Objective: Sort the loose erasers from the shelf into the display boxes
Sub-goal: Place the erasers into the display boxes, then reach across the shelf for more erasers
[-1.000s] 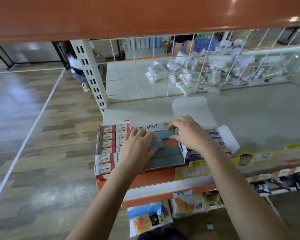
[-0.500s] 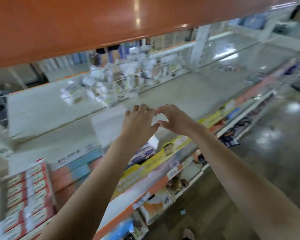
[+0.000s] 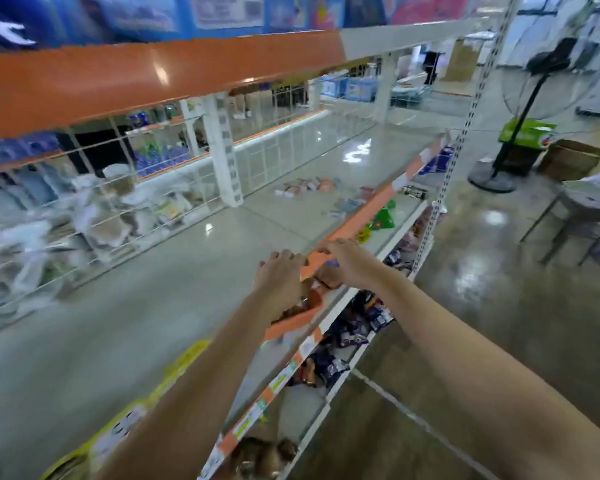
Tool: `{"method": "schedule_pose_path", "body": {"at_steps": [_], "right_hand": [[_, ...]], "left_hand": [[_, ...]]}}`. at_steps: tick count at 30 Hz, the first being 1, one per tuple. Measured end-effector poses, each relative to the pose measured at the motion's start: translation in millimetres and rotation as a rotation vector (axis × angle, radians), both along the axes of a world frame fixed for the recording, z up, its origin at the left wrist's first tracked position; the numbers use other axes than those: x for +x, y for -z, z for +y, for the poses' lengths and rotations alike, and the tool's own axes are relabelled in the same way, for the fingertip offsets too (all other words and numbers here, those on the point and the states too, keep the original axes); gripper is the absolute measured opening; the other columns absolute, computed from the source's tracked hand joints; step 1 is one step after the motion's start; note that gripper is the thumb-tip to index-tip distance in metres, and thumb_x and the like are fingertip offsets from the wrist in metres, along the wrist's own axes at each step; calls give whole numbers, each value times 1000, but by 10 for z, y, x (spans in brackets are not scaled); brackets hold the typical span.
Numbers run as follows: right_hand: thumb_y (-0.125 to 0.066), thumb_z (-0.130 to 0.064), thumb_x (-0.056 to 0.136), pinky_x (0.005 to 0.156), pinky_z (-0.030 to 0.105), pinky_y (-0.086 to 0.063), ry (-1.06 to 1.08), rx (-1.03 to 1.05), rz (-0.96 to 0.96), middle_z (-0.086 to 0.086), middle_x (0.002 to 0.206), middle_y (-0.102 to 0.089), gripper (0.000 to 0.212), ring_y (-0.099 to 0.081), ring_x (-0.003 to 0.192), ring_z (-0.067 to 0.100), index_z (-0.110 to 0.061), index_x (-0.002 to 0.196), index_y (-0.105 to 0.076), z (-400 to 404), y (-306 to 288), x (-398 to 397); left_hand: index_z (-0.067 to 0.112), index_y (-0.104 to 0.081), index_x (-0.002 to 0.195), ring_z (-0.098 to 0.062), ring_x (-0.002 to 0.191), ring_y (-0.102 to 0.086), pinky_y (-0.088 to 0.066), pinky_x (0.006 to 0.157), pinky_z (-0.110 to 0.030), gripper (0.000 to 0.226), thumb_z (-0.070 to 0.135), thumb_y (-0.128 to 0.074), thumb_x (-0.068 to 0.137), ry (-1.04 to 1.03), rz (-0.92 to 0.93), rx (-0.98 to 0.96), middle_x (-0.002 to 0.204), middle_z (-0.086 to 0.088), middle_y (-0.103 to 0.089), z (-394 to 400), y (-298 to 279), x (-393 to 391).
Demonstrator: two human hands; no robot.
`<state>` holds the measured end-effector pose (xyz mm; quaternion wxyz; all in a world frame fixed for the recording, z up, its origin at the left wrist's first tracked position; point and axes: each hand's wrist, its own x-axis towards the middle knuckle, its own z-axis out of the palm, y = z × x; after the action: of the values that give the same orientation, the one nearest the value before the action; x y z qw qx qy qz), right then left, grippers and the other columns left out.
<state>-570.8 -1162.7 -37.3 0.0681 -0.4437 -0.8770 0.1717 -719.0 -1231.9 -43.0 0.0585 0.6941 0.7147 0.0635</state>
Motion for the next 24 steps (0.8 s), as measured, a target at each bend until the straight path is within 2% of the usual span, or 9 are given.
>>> {"method": "schedule_pose_path", "body": {"at_steps": [8, 13, 16, 19, 24], "right_hand": [[-50, -27, 95, 100, 37, -36, 39, 21, -133, 14, 137, -44, 49, -39, 126, 30, -8, 139, -37, 1512, 138, 364], [-47, -21, 95, 101, 33, -30, 54, 101, -130, 12, 130, -50, 36, -43, 124, 28, -8, 128, -49, 2332, 206, 220], [-44, -21, 96, 102, 33, -31, 24, 126, -157, 9, 128, -47, 35, -40, 124, 29, -12, 129, -48, 2632, 289, 145], [-49, -33, 93, 99, 35, -33, -29, 151, -194, 10, 127, -43, 41, -37, 123, 30, -13, 129, -48, 2763, 347, 137], [-48, -38, 94, 99, 34, -36, -213, 166, -183, 9, 127, -43, 44, -35, 123, 27, -12, 128, -49, 2906, 362, 235]], "left_hand": [[23, -49, 128, -25, 123, -42, -36, 100, -37, 41, 41, -50, 90, -23, -2, 12, 130, -4, -48, 1552, 146, 168], [17, -51, 127, -27, 121, -45, -41, 95, -36, 39, 33, -50, 92, -109, -8, 29, 131, -7, -50, 2533, 192, 9], [17, -46, 133, -28, 123, -45, -40, 96, -38, 46, 31, -54, 90, -192, -45, 78, 135, -8, -48, 3023, 201, -99], [16, -42, 135, -31, 121, -46, -39, 96, -39, 51, 31, -56, 89, -253, -33, 99, 133, -10, -47, 3385, 242, -122], [15, -52, 126, -28, 117, -47, -42, 91, -40, 42, 33, -57, 88, -350, 36, 80, 123, -10, -51, 3751, 350, -137]]}}
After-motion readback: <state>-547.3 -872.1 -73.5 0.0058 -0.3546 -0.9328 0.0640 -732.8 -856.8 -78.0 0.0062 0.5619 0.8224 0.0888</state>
